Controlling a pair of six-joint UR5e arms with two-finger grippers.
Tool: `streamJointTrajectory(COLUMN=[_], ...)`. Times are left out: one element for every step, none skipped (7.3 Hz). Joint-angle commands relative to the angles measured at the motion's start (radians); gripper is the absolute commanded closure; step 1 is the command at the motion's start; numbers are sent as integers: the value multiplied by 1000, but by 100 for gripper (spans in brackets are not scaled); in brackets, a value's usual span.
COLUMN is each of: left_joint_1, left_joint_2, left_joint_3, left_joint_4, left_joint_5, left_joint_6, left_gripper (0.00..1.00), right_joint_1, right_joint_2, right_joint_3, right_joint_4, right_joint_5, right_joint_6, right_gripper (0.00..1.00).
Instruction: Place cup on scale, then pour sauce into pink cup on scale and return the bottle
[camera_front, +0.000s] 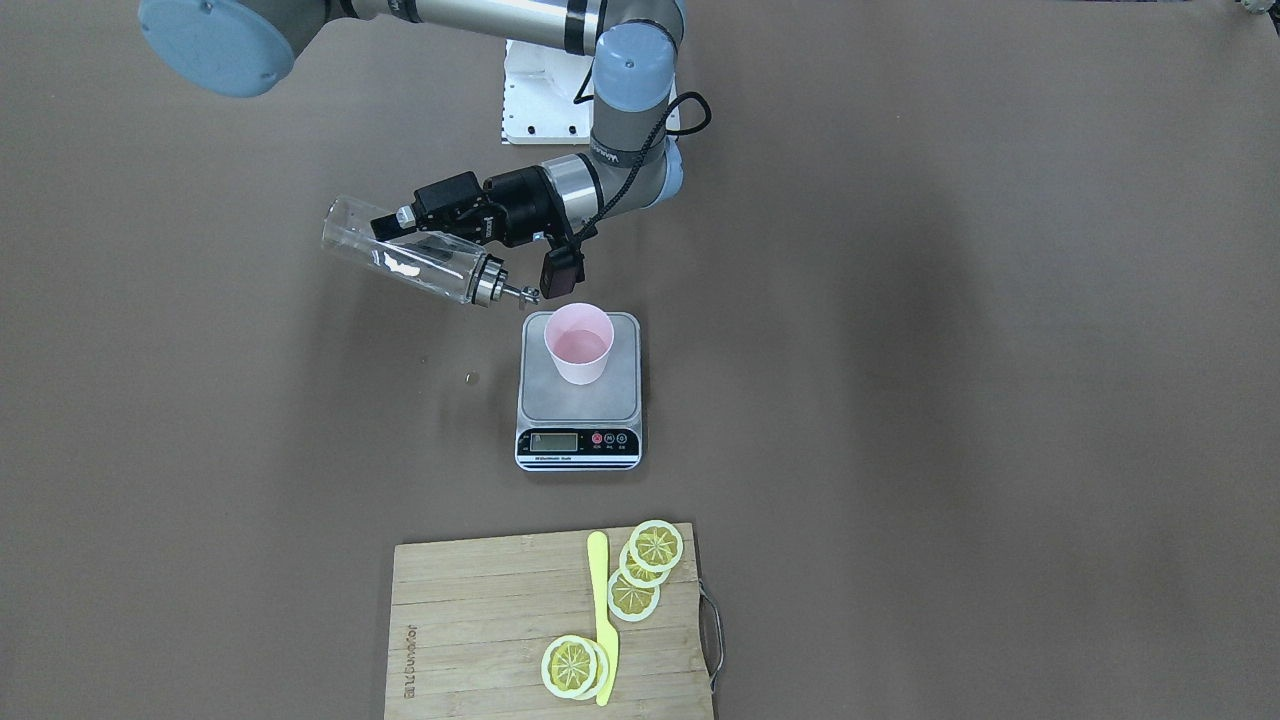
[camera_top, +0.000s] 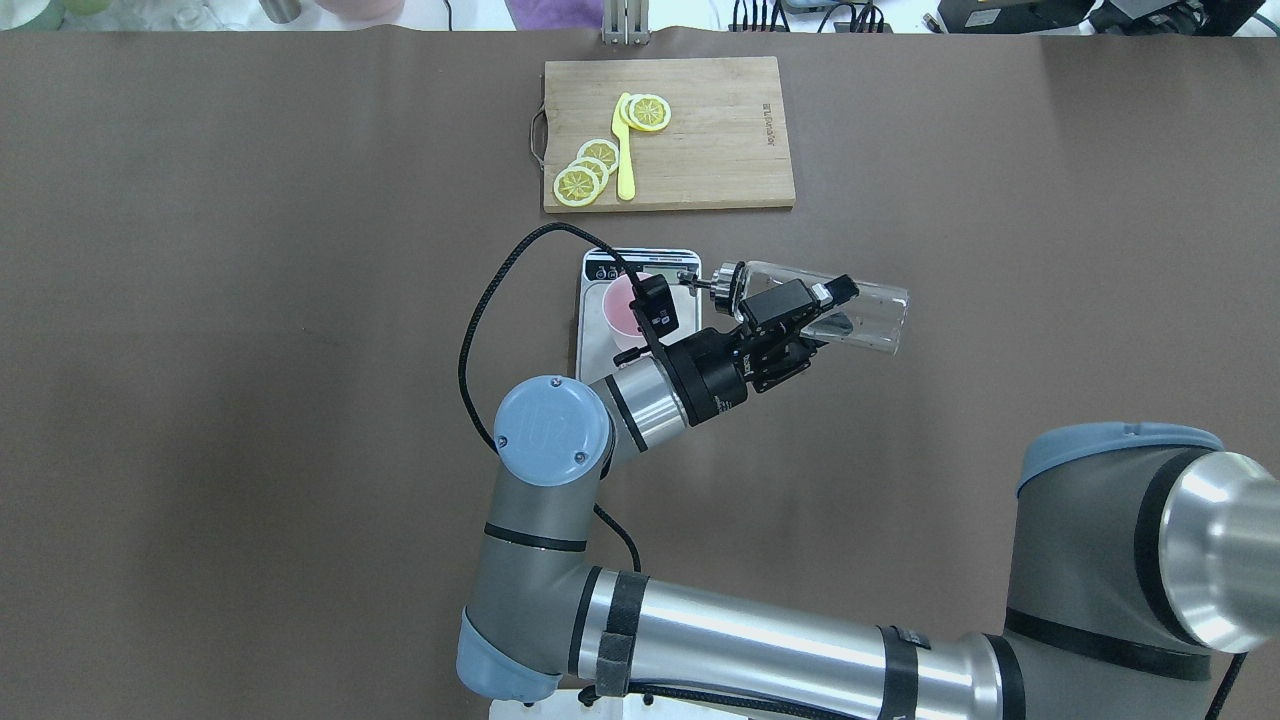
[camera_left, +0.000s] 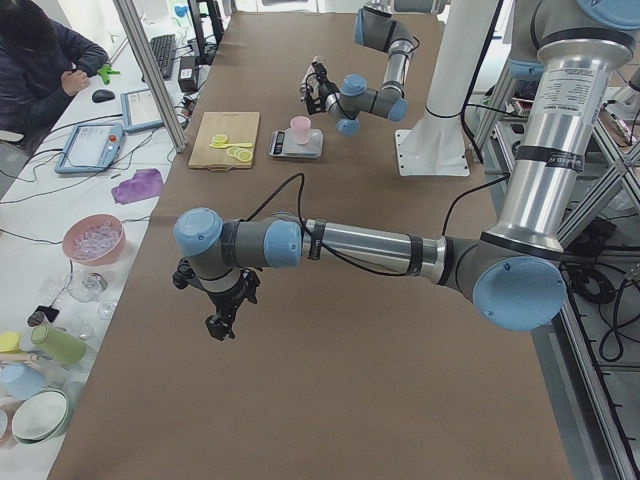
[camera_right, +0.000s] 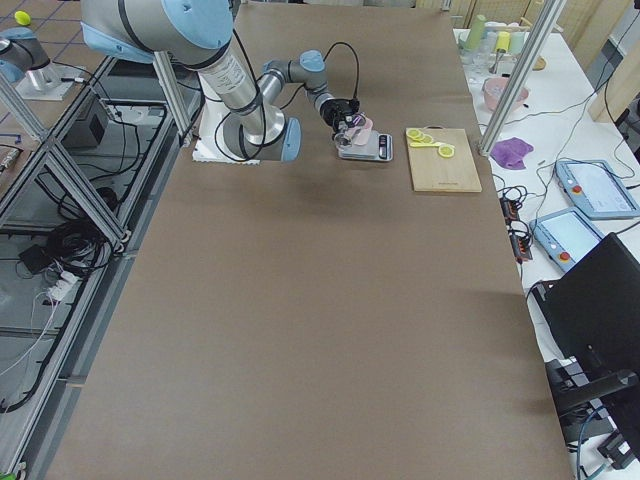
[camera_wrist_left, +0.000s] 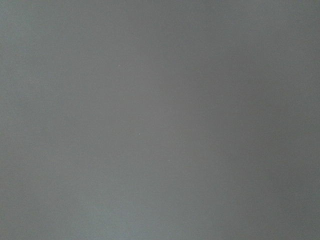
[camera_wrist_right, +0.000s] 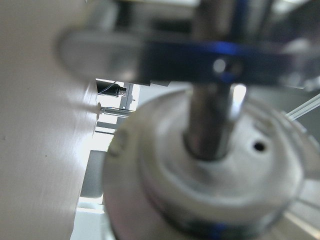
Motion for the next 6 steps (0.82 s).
streamJointTrajectory(left_joint_1=[0,0,0,0,0,0], left_joint_2=[0,2,2,0,0,0], left_joint_3=[-1,0,0,0,0,0], left_joint_4=[0,0,0,0,2,2], left_joint_5=[0,-2,-2,-2,-2,-2], left_joint_6=[0,0,0,2,2,2], left_gripper=[2,2,2,2,2,2], right_joint_1=[-3,-5,-3,-3,-5,-6], right_joint_2=[21,24,24,30,38,41], right_joint_3=[-19,-28,-33,-44,-50,-50], right_joint_4=[-32,-33,-33,-36,-50,-55], right_joint_5=[18,20,20,20,24,24], right_joint_6=[4,6,6,6,6,6], right_gripper=[100,100,100,100,100,100])
